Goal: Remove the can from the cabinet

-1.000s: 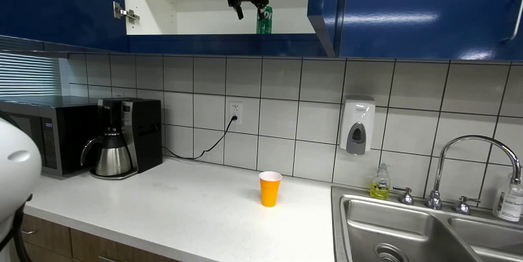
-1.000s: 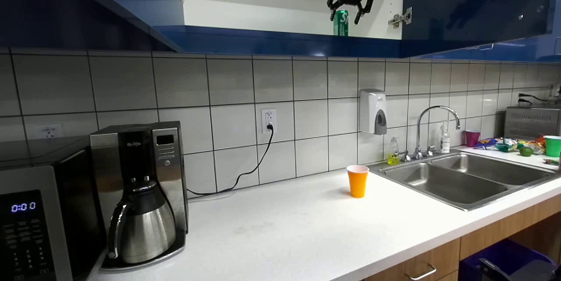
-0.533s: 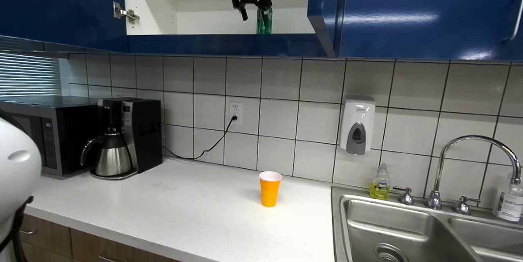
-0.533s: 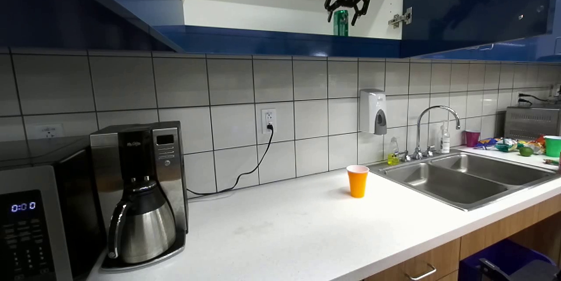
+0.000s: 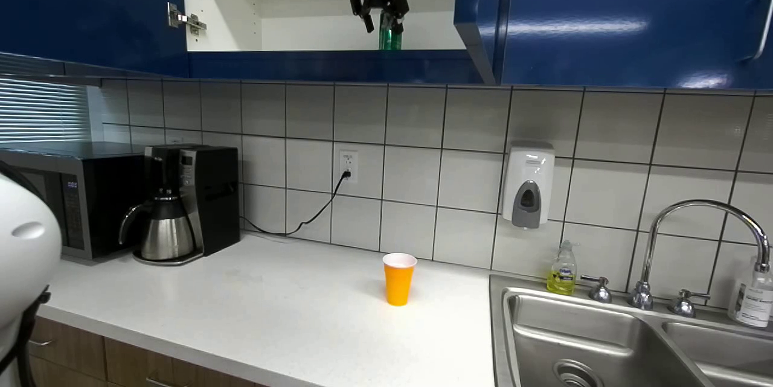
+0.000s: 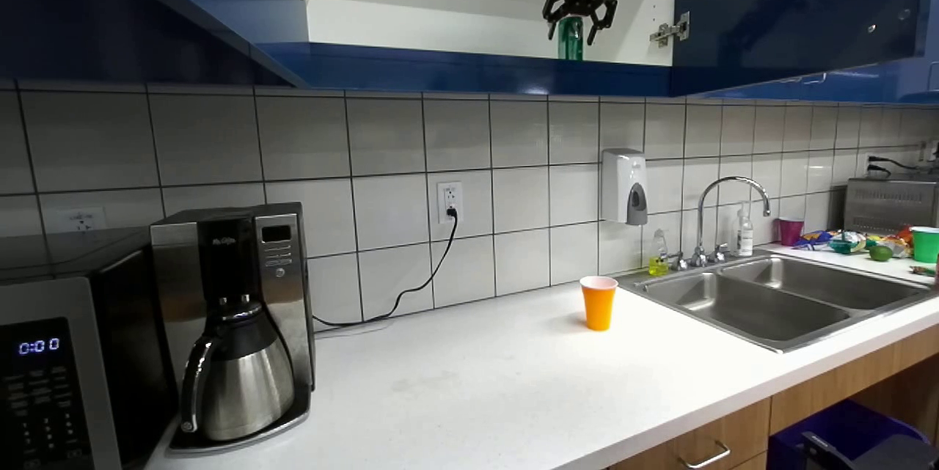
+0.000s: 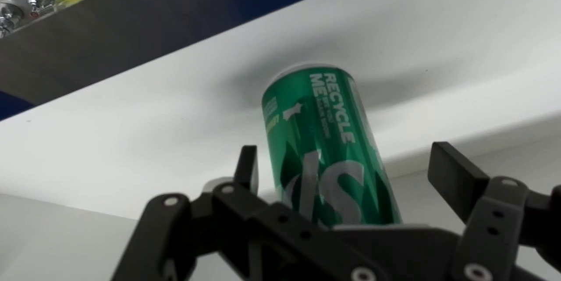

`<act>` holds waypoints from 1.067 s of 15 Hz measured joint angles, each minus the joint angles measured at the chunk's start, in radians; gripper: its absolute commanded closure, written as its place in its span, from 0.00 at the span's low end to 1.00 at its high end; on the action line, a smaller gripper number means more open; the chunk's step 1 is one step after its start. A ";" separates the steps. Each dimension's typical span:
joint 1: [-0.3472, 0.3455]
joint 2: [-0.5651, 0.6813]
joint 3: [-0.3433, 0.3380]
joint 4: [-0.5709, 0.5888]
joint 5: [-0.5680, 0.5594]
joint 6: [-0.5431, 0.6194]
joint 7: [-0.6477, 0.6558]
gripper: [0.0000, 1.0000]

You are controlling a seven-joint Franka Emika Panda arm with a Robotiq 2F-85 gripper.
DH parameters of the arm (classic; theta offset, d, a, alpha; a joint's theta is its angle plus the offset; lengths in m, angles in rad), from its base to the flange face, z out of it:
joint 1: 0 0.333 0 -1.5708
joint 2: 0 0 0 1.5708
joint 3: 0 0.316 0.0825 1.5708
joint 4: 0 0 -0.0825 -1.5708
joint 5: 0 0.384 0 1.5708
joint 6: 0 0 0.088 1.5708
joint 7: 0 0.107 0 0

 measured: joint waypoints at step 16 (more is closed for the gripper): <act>0.000 0.059 -0.005 0.066 -0.005 0.031 0.024 0.51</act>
